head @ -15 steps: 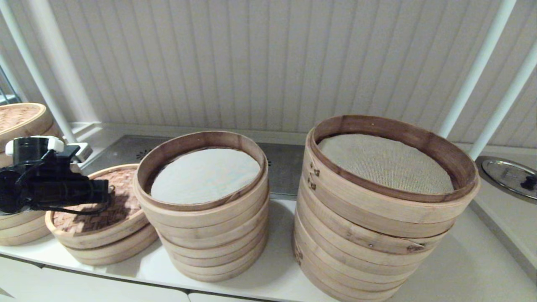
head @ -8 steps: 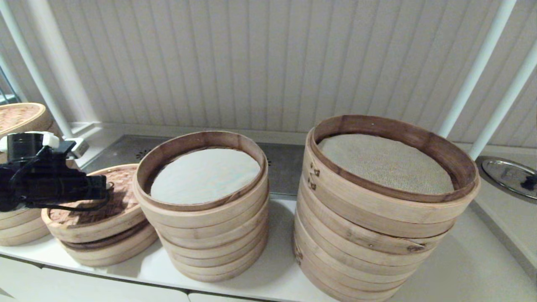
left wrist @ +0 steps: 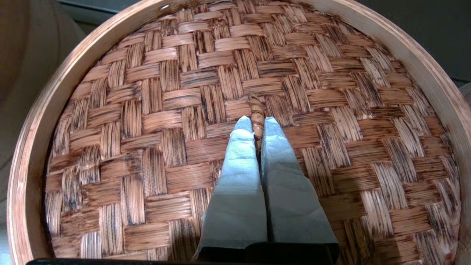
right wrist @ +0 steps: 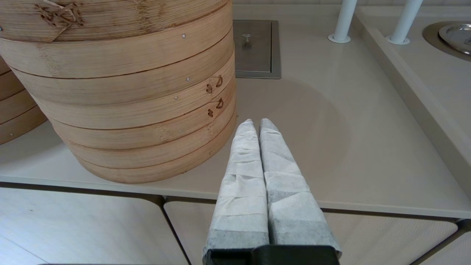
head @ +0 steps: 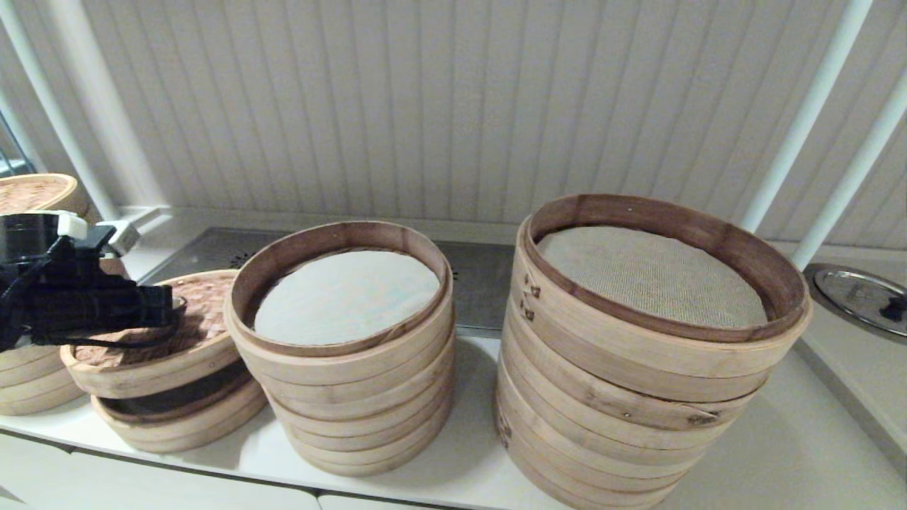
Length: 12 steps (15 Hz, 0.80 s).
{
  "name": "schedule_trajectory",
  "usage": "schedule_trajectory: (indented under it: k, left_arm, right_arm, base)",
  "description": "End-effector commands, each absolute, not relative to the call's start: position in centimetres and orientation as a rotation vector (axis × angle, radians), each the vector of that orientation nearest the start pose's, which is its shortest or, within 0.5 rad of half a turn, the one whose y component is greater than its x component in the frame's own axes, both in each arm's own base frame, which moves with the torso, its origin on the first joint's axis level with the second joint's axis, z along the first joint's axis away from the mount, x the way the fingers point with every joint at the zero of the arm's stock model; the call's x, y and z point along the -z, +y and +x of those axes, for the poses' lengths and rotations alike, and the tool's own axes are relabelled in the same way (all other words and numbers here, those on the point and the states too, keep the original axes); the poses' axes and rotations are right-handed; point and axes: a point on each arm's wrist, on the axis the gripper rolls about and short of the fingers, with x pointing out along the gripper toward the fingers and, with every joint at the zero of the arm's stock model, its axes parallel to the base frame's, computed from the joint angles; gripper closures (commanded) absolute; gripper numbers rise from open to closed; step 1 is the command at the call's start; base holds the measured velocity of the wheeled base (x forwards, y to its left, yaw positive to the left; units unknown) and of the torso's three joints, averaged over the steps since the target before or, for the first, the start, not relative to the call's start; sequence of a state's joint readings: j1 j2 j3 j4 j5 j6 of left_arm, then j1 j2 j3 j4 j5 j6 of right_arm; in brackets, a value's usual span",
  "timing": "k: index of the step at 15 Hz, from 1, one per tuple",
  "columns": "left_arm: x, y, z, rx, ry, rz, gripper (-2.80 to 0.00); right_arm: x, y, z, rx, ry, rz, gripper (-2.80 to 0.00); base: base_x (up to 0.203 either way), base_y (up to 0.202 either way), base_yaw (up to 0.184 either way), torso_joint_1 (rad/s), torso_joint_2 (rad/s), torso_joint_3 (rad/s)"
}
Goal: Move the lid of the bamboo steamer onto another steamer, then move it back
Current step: Pick up the steamer, then put the steamer
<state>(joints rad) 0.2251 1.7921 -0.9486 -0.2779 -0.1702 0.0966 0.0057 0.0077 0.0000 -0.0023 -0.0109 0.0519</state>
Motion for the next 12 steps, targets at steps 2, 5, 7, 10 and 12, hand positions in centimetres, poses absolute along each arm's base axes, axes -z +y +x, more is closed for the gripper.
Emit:
schedule_trajectory:
  k: [2, 5, 7, 10, 12]
  left_arm:
    - [-16.7, 6.8, 31.4, -0.028, 0.527, -0.011, 0.00]
    - [-17.7, 6.8, 31.2, -0.033, 0.496, -0.010, 0.00]
    - [-18.4, 6.8, 31.2, -0.038, 0.473, -0.008, 0.00]
    - [-19.6, 6.7, 31.0, -0.045, 0.436, -0.002, 0.00]
    - [-20.3, 6.8, 30.7, -0.051, 0.414, 0.001, 0.00]
  right_arm:
    - [-7.6, 0.0, -2.2, 0.005, 0.006, 0.052, 0.00]
    - [-7.6, 0.0, -2.2, 0.005, 0.007, 0.052, 0.00]
    - [-7.5, 0.0, -2.2, 0.005, 0.009, 0.052, 0.00]
    - [-7.6, 0.0, -2.2, 0.005, 0.006, 0.052, 0.00]
    - [-7.6, 0.0, -2.2, 0.005, 0.006, 0.052, 0.00]
  base:
    - [0.000, 0.000, 0.000, 0.000, 0.00, 0.000]
    - [0.000, 0.000, 0.000, 0.000, 0.00, 0.000]
    - [0.000, 0.000, 0.000, 0.000, 0.00, 0.000]
    - [0.000, 0.000, 0.000, 0.000, 0.00, 0.000]
    - [0.000, 0.000, 0.000, 0.000, 0.00, 0.000]
